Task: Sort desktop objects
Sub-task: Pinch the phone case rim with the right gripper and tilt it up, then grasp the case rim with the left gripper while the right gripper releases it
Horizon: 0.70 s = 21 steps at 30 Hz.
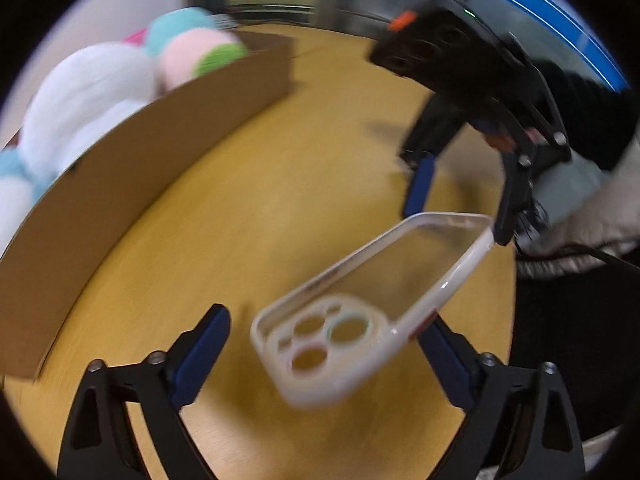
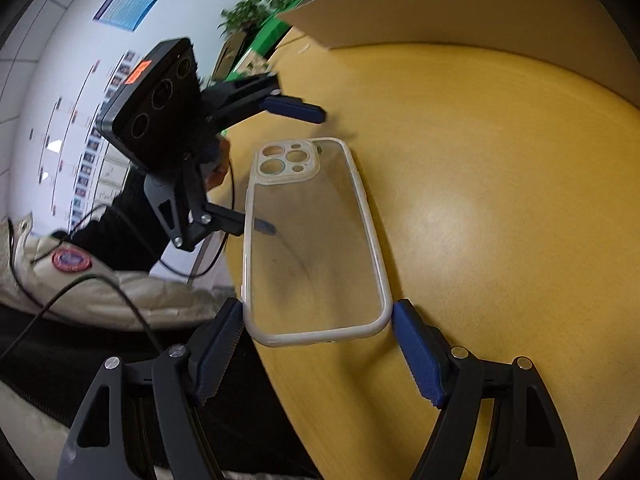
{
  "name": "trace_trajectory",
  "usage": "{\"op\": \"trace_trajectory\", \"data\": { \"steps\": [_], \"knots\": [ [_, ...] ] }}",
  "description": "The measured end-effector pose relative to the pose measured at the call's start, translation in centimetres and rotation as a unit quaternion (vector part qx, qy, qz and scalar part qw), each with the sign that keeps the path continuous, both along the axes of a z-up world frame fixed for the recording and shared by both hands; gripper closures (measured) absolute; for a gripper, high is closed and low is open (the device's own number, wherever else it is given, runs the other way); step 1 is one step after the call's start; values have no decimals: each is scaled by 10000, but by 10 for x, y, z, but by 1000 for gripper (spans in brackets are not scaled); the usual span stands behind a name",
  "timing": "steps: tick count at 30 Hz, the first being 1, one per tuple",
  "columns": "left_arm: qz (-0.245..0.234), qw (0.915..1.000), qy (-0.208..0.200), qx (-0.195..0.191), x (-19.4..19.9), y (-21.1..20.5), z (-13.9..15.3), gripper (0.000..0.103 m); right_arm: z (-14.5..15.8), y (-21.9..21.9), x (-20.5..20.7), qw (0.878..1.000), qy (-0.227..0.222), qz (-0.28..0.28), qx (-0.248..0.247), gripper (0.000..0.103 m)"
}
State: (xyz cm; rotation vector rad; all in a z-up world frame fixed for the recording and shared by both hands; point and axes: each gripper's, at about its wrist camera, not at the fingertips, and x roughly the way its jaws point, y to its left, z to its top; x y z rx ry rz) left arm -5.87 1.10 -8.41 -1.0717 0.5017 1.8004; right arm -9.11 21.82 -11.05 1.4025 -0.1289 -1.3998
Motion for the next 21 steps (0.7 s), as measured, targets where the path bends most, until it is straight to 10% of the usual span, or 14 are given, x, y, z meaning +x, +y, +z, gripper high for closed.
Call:
{"op": "trace_trajectory", "data": {
  "steps": [3, 7, 10, 16, 18, 21],
  "knots": [
    [138, 9997, -196, 32, -5, -4, -1, 47, -2, -2, 5, 9996, -100, 244, -26, 22],
    [333, 9983, -462, 75, -12, -9, -3, 61, 1, 2, 5, 9994, -103, 309, -73, 22],
    [479, 9966, -662, 107, -17, -13, -5, 77, 11, -5, 6, 9983, 544, 34, 225, 4],
    [859, 9899, -1101, 247, -29, -23, -11, 82, 46, -16, 40, 9719, 2279, -381, 444, 3],
    [1045, 9857, -1275, 346, -35, -27, -14, 82, 45, -18, 48, 9616, 2626, -536, 597, 13],
    [1312, 9803, -1394, 485, -37, -30, -15, 82, 25, -23, 34, 9554, 2500, -1018, 1200, 64]
  ]
}}
